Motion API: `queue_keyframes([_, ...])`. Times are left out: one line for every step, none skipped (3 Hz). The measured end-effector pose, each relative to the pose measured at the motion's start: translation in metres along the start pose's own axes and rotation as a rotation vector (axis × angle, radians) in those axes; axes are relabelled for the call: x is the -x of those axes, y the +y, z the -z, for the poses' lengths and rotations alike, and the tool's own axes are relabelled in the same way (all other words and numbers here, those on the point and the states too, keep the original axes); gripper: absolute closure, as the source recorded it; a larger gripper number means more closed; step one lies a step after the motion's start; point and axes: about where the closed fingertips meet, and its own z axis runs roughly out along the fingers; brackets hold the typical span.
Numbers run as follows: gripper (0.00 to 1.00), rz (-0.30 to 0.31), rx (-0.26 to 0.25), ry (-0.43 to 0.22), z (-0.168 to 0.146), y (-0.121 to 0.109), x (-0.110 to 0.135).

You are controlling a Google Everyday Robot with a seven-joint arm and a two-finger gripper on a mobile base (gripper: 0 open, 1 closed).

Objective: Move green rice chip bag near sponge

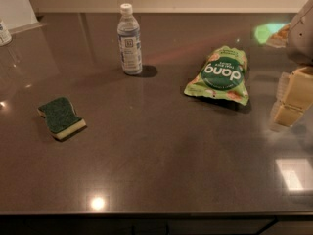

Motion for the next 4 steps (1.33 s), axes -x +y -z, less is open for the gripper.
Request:
queue_keyframes([0.00, -0.001, -0.003, -0.001, 0.000, -0.001, 0.000])
queue_keyframes([0.00, -0.031, -0.031, -0.016, -0.009, -0.016, 0.004])
queue_keyframes([0.00, -0.101, -0.053, -0.040, -0.024, -0.036, 0.009])
queue_keyframes([0.00, -0.213, -0.070, -0.049, -0.038, -0.055, 0.014])
